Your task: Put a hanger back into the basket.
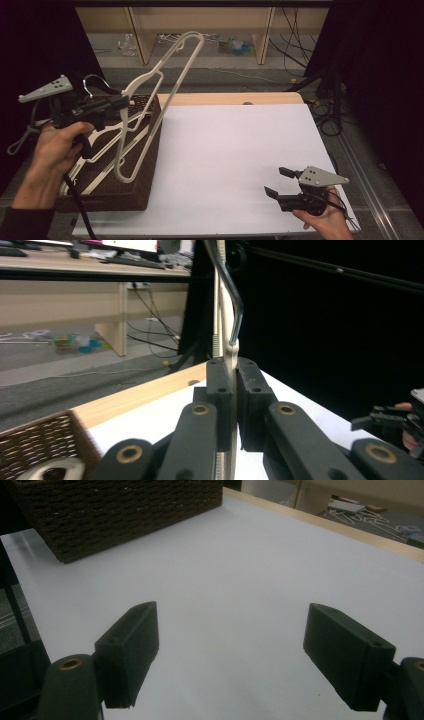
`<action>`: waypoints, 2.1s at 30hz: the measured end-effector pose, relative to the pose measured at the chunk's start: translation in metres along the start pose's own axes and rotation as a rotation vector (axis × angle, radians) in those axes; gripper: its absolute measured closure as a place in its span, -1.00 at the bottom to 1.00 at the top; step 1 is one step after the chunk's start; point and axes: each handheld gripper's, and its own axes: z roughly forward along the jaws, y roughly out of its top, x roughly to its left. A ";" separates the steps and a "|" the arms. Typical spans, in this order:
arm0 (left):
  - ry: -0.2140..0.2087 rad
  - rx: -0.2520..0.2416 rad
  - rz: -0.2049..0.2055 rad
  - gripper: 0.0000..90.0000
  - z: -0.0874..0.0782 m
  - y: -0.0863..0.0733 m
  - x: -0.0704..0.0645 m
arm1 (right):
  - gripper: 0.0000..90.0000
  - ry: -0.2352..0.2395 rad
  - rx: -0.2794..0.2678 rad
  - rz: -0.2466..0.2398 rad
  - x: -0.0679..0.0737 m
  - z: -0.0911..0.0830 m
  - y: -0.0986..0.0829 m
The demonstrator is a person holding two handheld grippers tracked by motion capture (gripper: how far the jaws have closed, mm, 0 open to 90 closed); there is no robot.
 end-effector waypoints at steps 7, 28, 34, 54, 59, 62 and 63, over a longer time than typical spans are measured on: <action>0.027 -0.008 -0.014 0.90 -0.016 0.004 0.016 | -0.48 0.001 0.010 0.002 0.000 0.001 -0.001; 0.181 0.117 0.002 0.90 -0.043 -0.038 0.074 | -0.48 0.007 0.018 -0.001 0.001 0.003 -0.002; 0.226 0.155 0.035 0.90 -0.050 -0.049 0.086 | -0.48 0.007 0.038 -0.004 0.001 0.003 -0.002; 0.289 0.296 0.041 0.90 -0.052 -0.083 0.116 | -0.48 0.016 0.034 -0.001 0.001 0.005 -0.003; 0.288 0.328 0.049 0.90 -0.052 -0.089 0.119 | -0.48 0.013 0.032 -0.004 0.000 0.004 -0.003; 0.277 0.344 0.048 0.90 -0.052 -0.093 0.119 | -0.48 0.011 0.032 -0.003 0.000 0.004 -0.003; 0.265 0.345 0.047 0.90 -0.051 -0.095 0.120 | -0.48 0.012 0.033 -0.004 0.000 0.004 -0.003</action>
